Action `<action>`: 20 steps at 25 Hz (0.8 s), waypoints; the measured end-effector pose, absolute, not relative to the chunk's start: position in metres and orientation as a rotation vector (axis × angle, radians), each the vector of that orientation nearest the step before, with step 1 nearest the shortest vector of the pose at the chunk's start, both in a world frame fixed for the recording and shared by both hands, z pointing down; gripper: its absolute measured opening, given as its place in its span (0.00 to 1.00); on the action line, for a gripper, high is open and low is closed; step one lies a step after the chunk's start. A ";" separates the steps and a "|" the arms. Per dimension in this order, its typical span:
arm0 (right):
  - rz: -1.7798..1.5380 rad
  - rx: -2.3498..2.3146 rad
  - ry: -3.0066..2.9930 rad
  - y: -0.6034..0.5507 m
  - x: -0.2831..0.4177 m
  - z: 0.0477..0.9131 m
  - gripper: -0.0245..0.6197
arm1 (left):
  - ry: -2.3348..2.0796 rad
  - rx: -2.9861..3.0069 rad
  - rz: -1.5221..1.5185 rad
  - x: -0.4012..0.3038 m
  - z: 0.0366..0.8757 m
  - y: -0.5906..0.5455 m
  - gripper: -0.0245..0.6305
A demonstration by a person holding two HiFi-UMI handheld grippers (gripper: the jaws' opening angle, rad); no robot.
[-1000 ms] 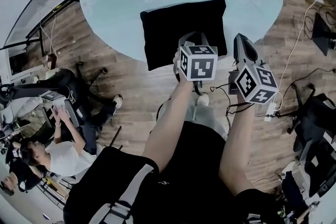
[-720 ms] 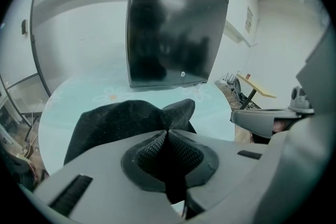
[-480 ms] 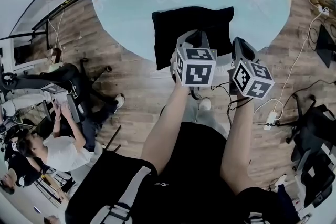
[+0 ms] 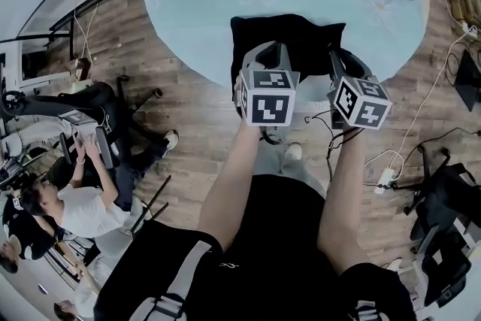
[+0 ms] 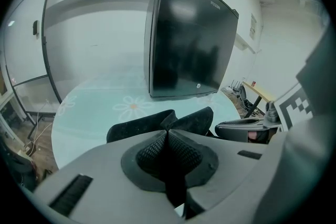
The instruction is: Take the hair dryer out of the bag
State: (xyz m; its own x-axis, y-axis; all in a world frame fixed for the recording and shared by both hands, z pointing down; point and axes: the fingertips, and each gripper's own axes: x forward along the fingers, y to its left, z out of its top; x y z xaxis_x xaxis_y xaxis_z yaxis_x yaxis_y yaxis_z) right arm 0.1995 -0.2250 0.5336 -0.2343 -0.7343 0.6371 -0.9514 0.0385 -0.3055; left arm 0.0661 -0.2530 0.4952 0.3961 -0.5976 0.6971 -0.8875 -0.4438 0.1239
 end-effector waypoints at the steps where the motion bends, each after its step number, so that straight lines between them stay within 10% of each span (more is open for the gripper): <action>1: 1.012 1.708 -2.017 -0.228 0.198 0.536 0.23 | -1.270 2.172 0.793 0.063 0.495 -0.255 0.08; 20: 1.297 1.681 -1.971 -0.256 0.195 0.559 0.18 | -0.965 2.352 0.717 0.029 0.497 -0.236 0.30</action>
